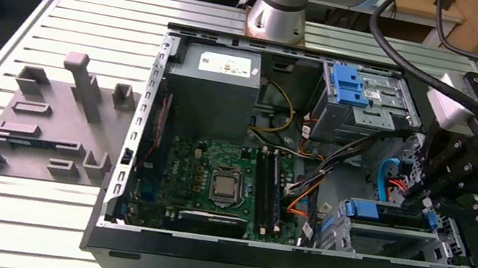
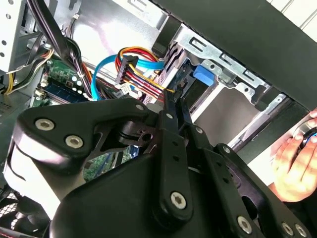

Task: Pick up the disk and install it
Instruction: 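Insert the first disk wire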

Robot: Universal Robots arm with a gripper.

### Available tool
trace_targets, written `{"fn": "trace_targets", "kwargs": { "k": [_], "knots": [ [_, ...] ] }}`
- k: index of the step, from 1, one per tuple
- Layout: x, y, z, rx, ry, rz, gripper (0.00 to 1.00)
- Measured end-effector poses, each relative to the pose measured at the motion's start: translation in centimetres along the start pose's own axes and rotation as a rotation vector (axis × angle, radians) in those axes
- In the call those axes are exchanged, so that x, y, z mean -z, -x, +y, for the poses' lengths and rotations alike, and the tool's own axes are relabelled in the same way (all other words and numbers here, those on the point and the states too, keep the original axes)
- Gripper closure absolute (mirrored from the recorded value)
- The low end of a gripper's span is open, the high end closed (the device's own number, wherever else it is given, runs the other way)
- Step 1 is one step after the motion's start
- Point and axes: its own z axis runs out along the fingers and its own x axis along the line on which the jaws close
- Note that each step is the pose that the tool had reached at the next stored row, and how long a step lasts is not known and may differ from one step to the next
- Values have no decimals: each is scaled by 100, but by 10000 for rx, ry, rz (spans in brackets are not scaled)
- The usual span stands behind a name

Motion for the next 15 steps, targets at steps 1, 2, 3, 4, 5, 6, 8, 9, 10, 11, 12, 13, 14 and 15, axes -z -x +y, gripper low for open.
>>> {"fn": "trace_targets", "kwargs": {
  "k": [1, 2, 3, 4, 5, 6, 8, 9, 10, 11, 12, 13, 14, 15],
  "knots": [
    [-2, 0, -2, -23, 0, 0, 83],
    [-6, 0, -2, -71, 0, -3, 83],
    [-10, -1, -3, -118, -2, -5, 83],
    [-14, -4, -3, -152, -3, -9, 83],
    [-16, -6, -3, -201, -3, -12, 83],
    [-18, -7, -4, -251, -4, -13, 83],
    [-23, -10, -4, -279, -5, -14, 83],
    [-26, -12, -4, -279, -5, -14, 83],
    [-29, -15, -4, -279, -5, -14, 83],
    [-31, -16, -4, -279, -5, -13, 83],
    [-33, -16, -4, -280, -5, -13, 83],
    [-35, -16, -5, -284, -5, -11, 83],
    [-37, -16, -5, -288, -5, -13, 83],
    [-38, -17, -5, -291, -5, -15, 83]
  ]
}}
